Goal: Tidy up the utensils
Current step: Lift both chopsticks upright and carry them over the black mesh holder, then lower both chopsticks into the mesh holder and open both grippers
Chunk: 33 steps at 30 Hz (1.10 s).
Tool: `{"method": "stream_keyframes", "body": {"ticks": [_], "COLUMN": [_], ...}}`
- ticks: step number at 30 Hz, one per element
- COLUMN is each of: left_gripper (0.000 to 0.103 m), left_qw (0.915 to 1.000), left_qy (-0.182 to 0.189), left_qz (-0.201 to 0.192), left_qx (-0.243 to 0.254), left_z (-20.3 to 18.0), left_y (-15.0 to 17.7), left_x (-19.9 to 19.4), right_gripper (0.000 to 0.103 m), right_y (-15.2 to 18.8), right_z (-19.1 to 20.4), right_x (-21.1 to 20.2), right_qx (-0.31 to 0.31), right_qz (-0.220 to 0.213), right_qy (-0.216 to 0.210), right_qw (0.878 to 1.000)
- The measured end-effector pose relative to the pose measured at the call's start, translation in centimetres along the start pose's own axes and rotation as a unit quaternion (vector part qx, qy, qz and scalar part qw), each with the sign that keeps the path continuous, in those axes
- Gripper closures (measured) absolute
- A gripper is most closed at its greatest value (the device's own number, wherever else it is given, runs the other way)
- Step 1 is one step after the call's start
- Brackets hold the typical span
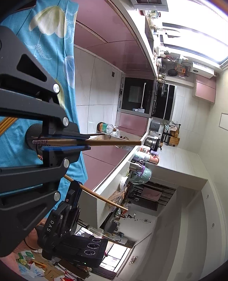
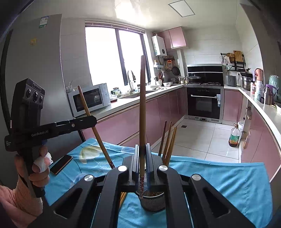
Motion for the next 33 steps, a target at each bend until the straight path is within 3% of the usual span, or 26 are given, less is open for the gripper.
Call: {"method": "stream_keyframes", "body": {"ticks": [12,33], "left_gripper": [0.096,0.096], "left_qw": [0.9994,0.9922], "left_qy": [-0.013,-0.033], "left_qz": [0.017,0.118], "left_qx": [0.026,0.025], "left_z": [-1.0,2.3], "left_y": [0.7,8.0], "left_x": [3.9,9.7], "right_gripper": [0.097,0.097], "right_y": [0.5,6.5], "right_z": [-1.3,-3.2], "right_x": [2.1,5.5], "right_qx": [0.001,0.019], "right_qz": [0.01,0.114], "right_qy": [0.018,0.031], "right_qw": [1.0,0.993]}}
Point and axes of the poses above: each gripper's, at about its wrist camera, not at the fingertips, and x roughly the way its jaws point, z to its left, y to its underside, the point moved 10 cm from there along x, roughly the way its jaws point, and after that the axes turned 15 degrees about -z, right-handed, at the moved point
